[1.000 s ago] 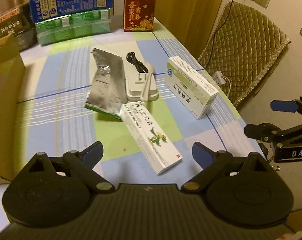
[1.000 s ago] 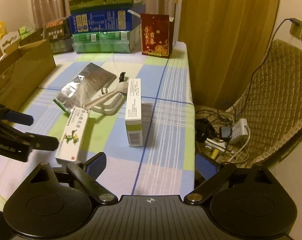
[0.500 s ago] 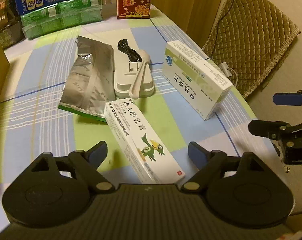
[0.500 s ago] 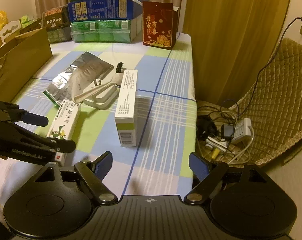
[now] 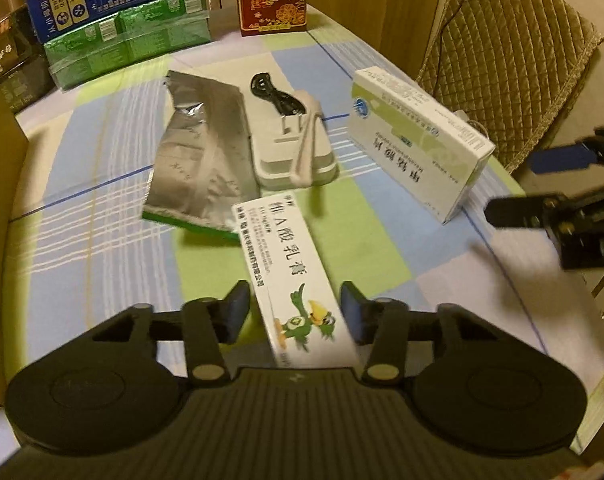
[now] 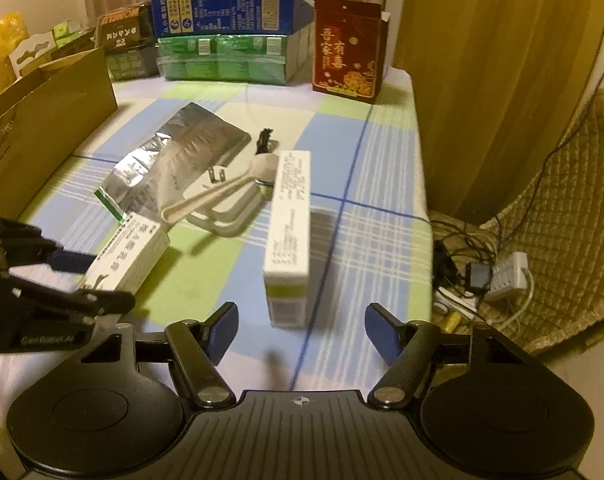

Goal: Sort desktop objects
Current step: 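Grasp the white bird-printed cream box with left tool while right tool grasps the tall white box, then lift the cream box with left tool while right tool lifts the tall white box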

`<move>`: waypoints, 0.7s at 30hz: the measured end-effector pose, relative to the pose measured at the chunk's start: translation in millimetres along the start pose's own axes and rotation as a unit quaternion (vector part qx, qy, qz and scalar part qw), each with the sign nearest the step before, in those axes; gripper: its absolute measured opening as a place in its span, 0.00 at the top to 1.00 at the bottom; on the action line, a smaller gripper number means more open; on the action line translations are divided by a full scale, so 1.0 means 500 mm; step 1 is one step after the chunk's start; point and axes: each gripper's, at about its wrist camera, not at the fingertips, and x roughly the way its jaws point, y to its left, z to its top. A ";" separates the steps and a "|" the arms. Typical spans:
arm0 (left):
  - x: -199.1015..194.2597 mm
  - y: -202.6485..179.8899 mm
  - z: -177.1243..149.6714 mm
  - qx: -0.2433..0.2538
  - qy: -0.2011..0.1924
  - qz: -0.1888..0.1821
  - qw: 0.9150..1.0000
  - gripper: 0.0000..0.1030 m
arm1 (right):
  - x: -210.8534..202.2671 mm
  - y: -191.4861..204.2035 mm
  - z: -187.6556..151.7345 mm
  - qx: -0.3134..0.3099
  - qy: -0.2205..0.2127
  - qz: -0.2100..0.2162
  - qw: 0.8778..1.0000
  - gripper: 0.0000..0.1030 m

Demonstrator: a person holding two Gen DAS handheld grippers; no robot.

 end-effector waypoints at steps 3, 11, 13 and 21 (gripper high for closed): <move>-0.002 0.013 -0.006 -0.002 0.003 -0.001 1.000 0.65 | 0.020 0.008 0.019 0.001 0.000 0.002 1.000 0.42; -0.007 0.029 -0.013 -0.004 0.002 -0.009 1.000 0.68 | 0.065 0.022 0.058 0.008 0.020 -0.005 1.000 0.79; -0.008 0.030 -0.014 -0.005 0.002 -0.009 1.000 0.68 | 0.062 0.025 0.056 0.012 0.020 -0.007 1.000 0.79; -0.018 0.033 -0.026 -0.004 0.006 -0.010 1.000 0.68 | 0.000 0.044 0.003 0.028 0.044 -0.003 0.999 0.79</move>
